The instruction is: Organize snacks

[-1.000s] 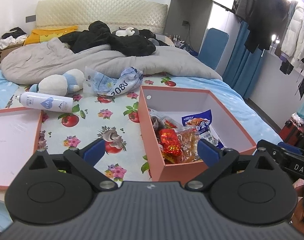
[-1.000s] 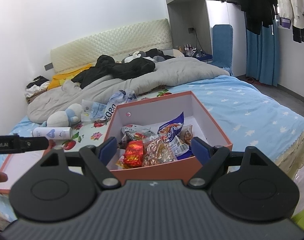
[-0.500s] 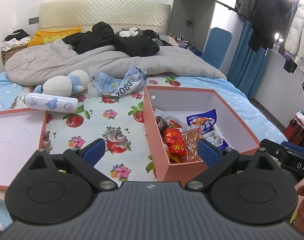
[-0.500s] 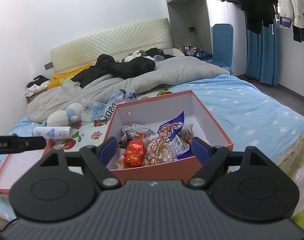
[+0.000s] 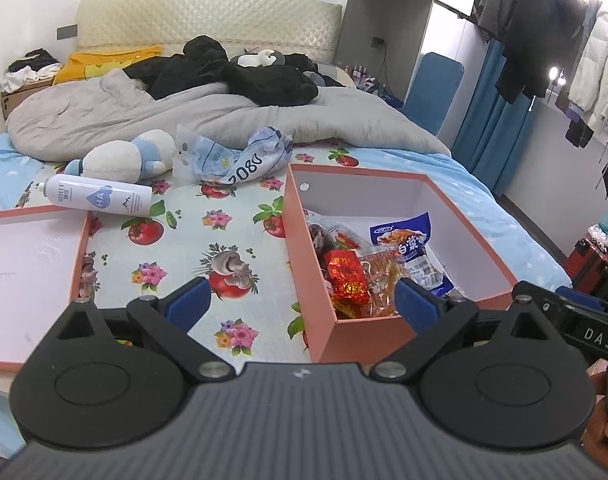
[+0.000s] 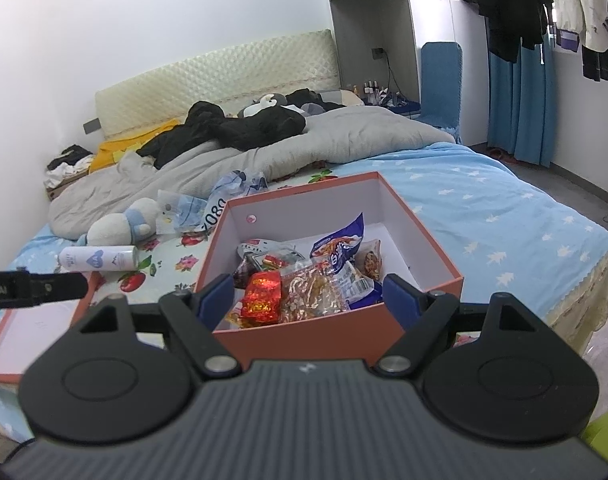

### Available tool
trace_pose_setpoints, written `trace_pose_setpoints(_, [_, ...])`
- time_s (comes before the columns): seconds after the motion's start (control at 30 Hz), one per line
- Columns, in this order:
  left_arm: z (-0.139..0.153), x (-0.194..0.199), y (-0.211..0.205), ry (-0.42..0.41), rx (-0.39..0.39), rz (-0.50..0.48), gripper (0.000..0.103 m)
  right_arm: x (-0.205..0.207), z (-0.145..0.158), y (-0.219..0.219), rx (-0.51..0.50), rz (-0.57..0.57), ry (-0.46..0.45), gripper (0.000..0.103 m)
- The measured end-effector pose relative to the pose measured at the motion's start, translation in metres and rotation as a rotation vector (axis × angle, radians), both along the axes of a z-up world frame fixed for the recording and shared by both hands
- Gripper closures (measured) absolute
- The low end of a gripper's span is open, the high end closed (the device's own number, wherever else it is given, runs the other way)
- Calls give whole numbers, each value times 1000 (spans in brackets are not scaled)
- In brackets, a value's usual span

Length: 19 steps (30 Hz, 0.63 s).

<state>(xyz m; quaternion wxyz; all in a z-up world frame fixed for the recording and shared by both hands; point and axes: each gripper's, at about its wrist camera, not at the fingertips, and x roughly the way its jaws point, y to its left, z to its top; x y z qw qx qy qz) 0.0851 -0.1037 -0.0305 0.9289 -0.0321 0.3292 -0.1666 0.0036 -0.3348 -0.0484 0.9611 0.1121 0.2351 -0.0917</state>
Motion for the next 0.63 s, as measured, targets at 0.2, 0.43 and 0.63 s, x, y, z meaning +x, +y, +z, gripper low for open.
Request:
trace_pose_setpoints(0.2, [-1, 0, 1, 5, 2, 1, 3, 1, -1, 1, -6, -5, 5, 20])
trace_pose_setpoints(0.43, [-1, 2, -1, 15, -11, -3, 3, 2, -2, 2, -5, -5, 8, 20])
trace_pose_setpoints(0.63, [-3, 2, -3, 19, -10, -6, 3, 2, -3, 2, -3, -4, 10, 20])
